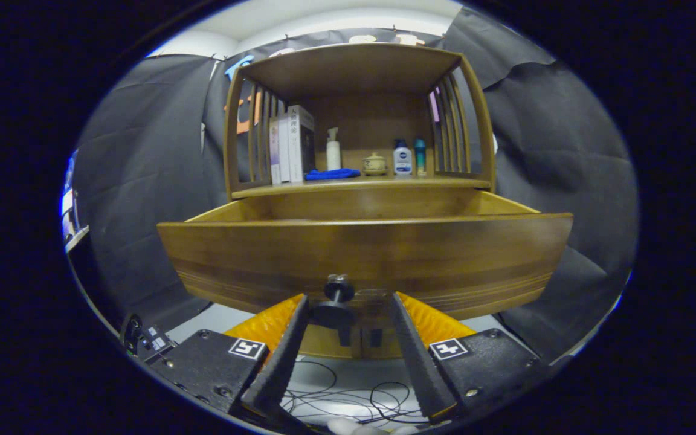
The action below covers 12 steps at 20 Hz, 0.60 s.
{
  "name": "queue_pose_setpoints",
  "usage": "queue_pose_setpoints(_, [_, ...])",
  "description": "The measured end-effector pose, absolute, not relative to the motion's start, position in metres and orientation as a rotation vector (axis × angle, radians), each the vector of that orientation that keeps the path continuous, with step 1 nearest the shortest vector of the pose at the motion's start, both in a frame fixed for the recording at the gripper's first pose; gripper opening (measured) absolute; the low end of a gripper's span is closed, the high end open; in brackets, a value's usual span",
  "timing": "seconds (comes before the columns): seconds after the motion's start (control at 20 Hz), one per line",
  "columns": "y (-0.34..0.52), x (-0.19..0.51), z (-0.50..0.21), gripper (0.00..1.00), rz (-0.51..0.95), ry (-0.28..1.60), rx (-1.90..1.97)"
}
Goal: Pull open the drawer, take out the items inside it, and place them on the countertop above the cabinet.
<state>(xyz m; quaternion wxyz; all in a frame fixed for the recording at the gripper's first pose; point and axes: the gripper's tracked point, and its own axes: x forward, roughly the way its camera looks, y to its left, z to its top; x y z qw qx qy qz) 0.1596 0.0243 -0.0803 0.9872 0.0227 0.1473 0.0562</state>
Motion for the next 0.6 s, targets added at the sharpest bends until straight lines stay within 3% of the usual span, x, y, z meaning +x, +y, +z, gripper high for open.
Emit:
queue_pose_setpoints(0.1, [0.023,0.154,-0.061,0.92,0.123,0.293,0.061])
queue_pose_setpoints(0.35, [0.013,0.158,0.012,0.98,0.138,0.161,0.004])
queue_pose_setpoints(0.6, [0.002,0.197,0.059,0.99,0.096,0.135,-0.119])
